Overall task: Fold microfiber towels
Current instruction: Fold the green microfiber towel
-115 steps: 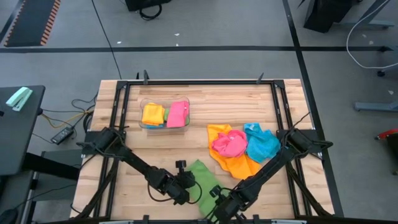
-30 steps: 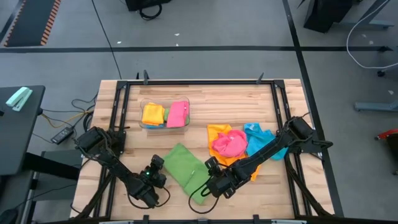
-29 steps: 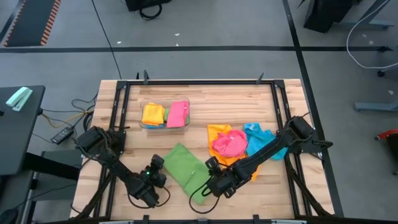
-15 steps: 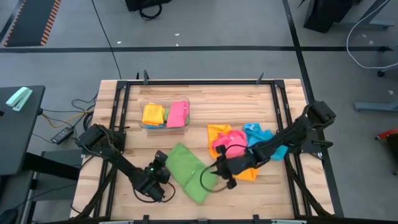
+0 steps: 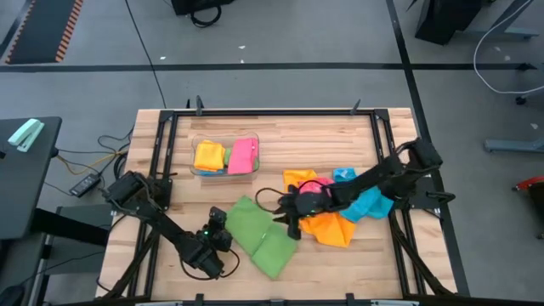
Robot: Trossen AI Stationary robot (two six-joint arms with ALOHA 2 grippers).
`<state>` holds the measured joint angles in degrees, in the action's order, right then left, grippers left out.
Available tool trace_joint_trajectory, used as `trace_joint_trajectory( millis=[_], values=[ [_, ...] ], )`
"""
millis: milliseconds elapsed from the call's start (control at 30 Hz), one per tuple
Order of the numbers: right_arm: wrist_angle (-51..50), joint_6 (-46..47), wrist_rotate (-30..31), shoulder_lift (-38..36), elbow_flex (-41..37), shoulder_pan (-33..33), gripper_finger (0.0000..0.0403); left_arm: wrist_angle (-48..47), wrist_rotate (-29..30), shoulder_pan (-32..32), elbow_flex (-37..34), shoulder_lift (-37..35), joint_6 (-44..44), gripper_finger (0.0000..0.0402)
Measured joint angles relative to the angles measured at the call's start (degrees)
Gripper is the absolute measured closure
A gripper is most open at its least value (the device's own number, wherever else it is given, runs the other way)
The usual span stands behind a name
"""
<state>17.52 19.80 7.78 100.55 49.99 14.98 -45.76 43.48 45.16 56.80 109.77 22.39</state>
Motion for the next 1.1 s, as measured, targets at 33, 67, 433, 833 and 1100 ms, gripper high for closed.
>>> trace_joint_trajectory(
  millis=[33,67,433,833,1100],
  values=[
    [-0.6,-0.3,-1.3,1.5,1.6,-0.7,0.0285,-0.1,0.1,0.3,0.0,0.0,1.1,0.0280],
    [-1.4,-0.7,-3.0,3.4,3.8,-1.4,0.0285,-0.2,0.3,0.7,0.0,0.0,2.2,0.0267],
    [-19.3,-5.8,-6.5,18.6,28.1,-8.7,0.0217,0.2,1.9,7.3,0.1,-0.9,18.0,0.0217],
    [-24.6,-3.3,-5.9,21.7,35.1,-14.7,0.0144,6.4,2.8,11.3,0.1,-1.2,17.5,0.0259],
    [-22.2,-2.0,-5.1,24.8,34.9,-14.1,0.0150,6.4,3.3,9.0,0.1,-1.2,15.5,0.0276]
  ],
)
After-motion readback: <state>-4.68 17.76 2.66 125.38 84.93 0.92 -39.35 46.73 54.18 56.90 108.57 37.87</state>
